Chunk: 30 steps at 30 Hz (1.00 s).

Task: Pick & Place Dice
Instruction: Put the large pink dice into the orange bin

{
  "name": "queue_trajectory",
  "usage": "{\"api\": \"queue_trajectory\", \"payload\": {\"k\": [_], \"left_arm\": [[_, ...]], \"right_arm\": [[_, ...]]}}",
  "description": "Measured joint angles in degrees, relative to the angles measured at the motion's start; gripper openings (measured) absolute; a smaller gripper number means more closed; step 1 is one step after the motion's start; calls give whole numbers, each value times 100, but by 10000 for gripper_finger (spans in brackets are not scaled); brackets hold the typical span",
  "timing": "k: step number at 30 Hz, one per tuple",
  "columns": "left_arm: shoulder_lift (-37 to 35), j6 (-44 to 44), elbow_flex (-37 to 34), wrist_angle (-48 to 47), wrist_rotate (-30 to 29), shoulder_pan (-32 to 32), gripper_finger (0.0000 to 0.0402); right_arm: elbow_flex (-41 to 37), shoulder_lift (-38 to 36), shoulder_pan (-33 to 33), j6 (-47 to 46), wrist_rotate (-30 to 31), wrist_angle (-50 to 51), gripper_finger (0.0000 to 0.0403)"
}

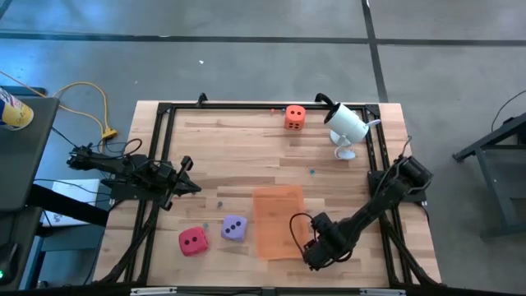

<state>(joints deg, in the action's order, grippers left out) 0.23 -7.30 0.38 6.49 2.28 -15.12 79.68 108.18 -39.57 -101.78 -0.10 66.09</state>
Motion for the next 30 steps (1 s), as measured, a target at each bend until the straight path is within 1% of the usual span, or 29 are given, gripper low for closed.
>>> {"api": "queue_trajectory", "payload": {"k": [7,12,19,30], "left_arm": [[0,0,0,2,0,-2,0],[0,0,0,2,0,1,0],[0,-1,0,2,0,0,0],[0,-1,0,2,0,1,0]], "right_arm": [[-2,0,-76,0,51,-80,394],[-4,2,-181,286,341,-101,394],[-9,4,-293,260,598,-137,394],[-11,11,-234,324,640,-926,394]]}}
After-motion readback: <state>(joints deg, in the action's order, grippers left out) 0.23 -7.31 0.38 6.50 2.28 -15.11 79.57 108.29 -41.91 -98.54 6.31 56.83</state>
